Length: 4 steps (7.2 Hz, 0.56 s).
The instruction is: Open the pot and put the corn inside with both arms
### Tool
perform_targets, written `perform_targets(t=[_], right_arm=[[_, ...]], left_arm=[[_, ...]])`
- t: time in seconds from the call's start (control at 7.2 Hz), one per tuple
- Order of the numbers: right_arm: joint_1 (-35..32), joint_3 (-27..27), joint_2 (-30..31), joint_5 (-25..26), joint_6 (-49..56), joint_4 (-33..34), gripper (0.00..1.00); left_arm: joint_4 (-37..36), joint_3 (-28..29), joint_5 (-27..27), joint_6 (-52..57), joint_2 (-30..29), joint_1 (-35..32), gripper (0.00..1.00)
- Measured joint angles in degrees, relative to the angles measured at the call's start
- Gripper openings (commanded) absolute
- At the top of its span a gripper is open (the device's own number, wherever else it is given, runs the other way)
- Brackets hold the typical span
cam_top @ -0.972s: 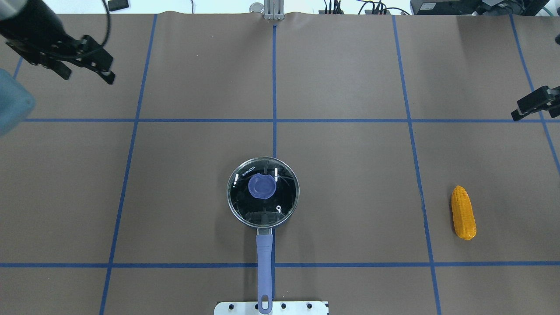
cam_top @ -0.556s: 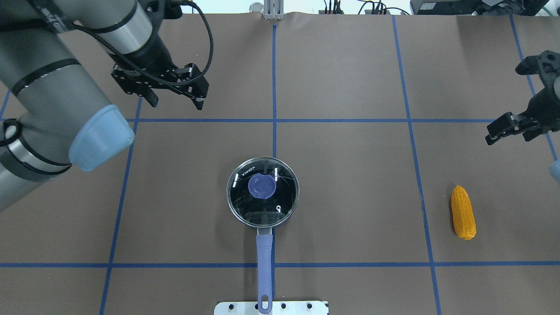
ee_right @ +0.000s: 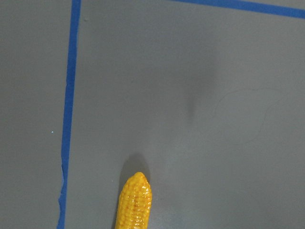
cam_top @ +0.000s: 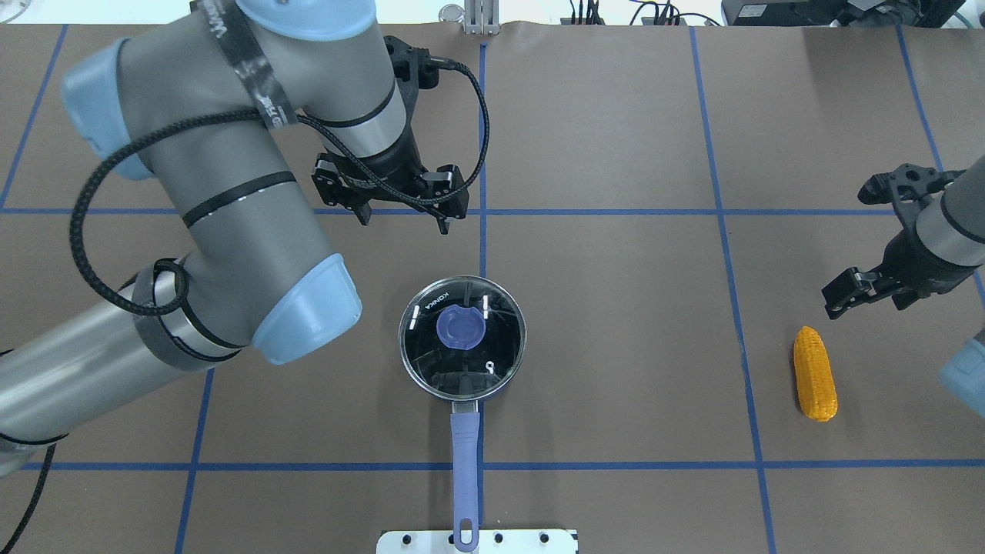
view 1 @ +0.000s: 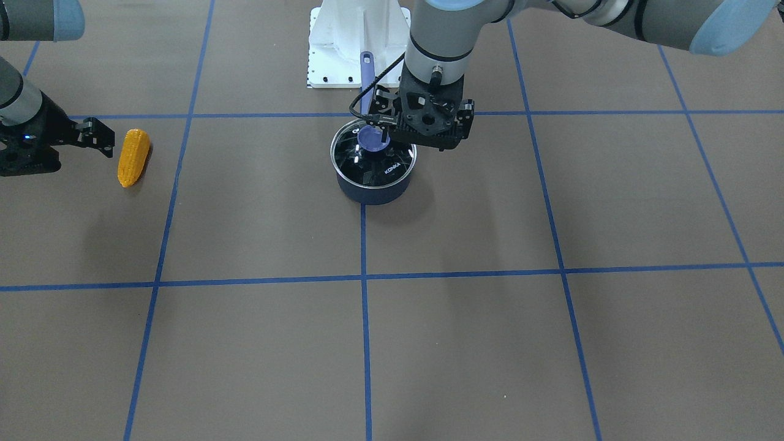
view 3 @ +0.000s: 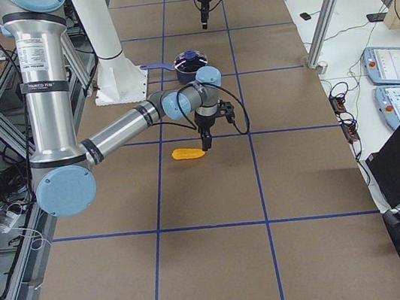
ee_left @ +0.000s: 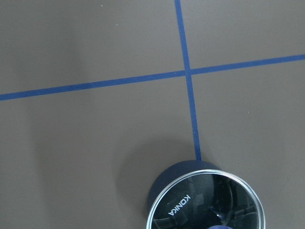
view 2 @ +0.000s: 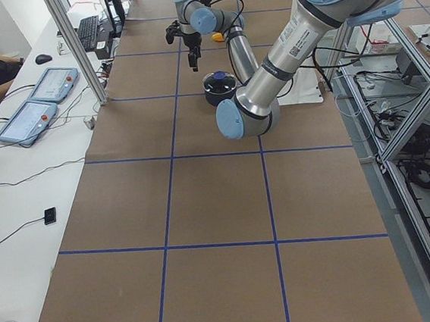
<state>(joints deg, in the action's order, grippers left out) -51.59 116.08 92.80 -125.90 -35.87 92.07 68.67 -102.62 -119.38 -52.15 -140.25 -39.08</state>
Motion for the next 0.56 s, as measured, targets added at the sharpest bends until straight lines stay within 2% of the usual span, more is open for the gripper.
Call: perform_targets(t=[0.28, 0.56], right_arm=[[2.6, -0.2, 5.1, 1.1, -2.0, -8.5, 1.0], [5.8, -1.3, 6.6, 2.6, -4.2, -12.2, 1.0]], left_arm=[[1.9, 1.6, 2.5, -0.3, -0.2, 3.2, 1.0], [3.9, 2.8, 3.1, -0.5, 0.0, 4.9, 1.0]])
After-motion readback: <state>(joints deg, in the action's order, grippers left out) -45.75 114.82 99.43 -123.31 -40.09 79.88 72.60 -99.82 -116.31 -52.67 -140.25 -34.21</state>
